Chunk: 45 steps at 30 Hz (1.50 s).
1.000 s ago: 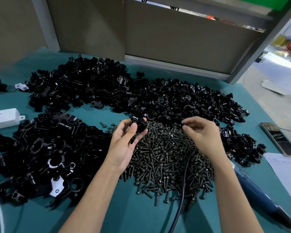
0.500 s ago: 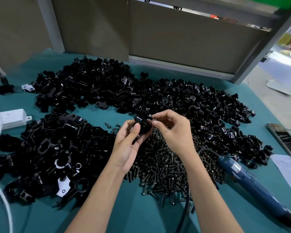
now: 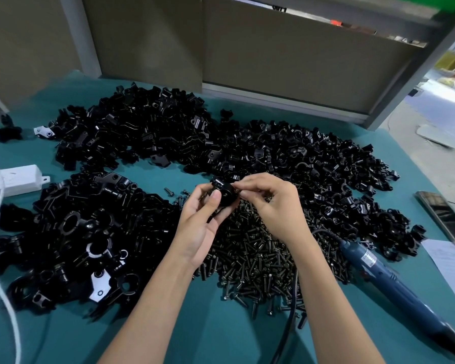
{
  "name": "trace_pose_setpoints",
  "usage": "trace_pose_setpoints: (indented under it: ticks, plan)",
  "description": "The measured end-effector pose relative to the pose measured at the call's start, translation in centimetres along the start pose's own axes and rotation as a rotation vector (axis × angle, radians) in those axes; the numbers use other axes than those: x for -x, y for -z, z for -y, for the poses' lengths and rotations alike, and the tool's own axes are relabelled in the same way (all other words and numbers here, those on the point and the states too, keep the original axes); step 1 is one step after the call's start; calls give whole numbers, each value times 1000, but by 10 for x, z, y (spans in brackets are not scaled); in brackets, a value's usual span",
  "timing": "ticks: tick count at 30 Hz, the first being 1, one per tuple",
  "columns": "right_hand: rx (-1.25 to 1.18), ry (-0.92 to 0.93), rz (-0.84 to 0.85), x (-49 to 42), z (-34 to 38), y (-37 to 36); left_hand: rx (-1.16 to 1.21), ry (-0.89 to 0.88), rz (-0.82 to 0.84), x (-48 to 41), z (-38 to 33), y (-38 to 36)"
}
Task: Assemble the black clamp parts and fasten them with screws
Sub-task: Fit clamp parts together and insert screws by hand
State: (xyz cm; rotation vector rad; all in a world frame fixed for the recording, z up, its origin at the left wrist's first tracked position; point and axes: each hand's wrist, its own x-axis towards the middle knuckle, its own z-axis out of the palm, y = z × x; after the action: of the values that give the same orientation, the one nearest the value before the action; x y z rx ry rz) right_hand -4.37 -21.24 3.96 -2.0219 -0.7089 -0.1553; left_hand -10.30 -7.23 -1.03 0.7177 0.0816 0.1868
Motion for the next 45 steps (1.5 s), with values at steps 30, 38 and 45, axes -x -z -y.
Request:
trace_pose_setpoints:
  ticks: [30, 38, 45]
  plan:
    - [473, -176, 164, 28, -6, -22, 43, -105, -75, -7, -8, 13]
    - [114, 90, -274, 6, 17, -15, -123, -64, 14, -3, 0, 4]
    - [165, 174, -258, 3, 19, -19, -196, -52, 21, 0, 4, 1]
